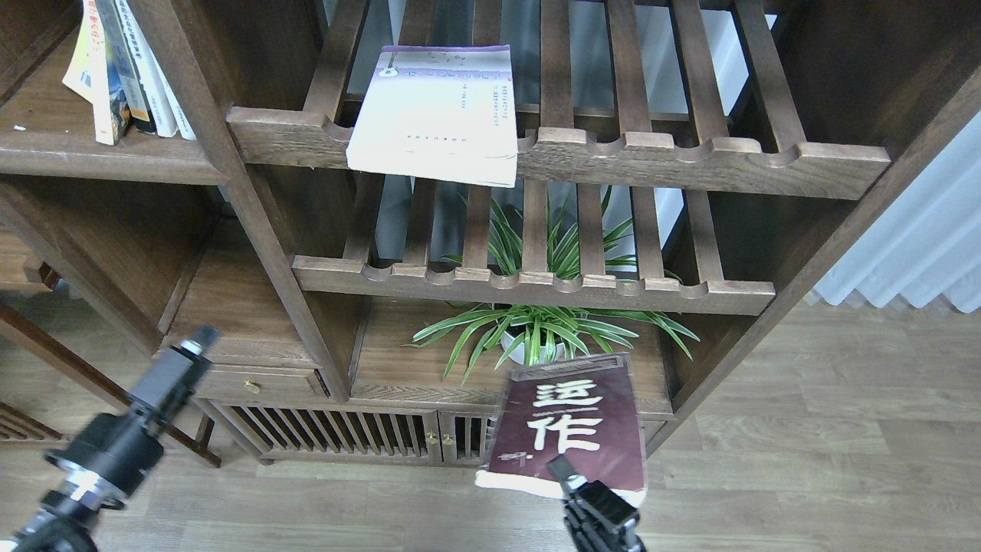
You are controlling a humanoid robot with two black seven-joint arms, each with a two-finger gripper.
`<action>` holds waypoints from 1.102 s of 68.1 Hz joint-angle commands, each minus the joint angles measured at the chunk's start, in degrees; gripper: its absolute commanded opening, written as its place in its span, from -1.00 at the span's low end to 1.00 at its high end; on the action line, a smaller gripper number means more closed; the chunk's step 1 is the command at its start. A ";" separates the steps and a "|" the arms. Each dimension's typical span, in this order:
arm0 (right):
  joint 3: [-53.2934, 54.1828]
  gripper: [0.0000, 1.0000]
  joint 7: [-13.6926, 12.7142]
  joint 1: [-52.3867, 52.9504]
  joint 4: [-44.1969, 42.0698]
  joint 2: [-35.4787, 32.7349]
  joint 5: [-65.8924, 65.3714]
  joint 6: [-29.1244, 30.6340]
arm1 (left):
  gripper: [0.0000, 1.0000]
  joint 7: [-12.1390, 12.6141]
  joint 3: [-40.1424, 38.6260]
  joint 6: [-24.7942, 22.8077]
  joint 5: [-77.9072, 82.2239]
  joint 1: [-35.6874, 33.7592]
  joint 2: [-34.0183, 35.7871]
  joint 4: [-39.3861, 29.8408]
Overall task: Organize books on shelf
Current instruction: 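Bring the left gripper to the maroon book and take it from the right gripper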
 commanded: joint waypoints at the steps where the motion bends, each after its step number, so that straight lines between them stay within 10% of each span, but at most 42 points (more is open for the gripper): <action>1: -2.50 -0.91 -0.99 1.04 -0.60 0.38 -0.10 0.00 | 0.97 0.01 3.94 0.00 -2.31 -0.22 -0.26 0.02; 54: -8.13 -0.90 -4.33 3.24 -2.80 1.44 -1.50 0.00 | 0.76 -0.08 16.33 0.00 -6.27 -2.68 -7.73 0.02; 75: -7.86 -0.90 -4.33 2.80 -2.97 1.17 -2.20 0.00 | -0.24 0.53 18.18 0.00 -6.36 -2.86 -9.14 0.02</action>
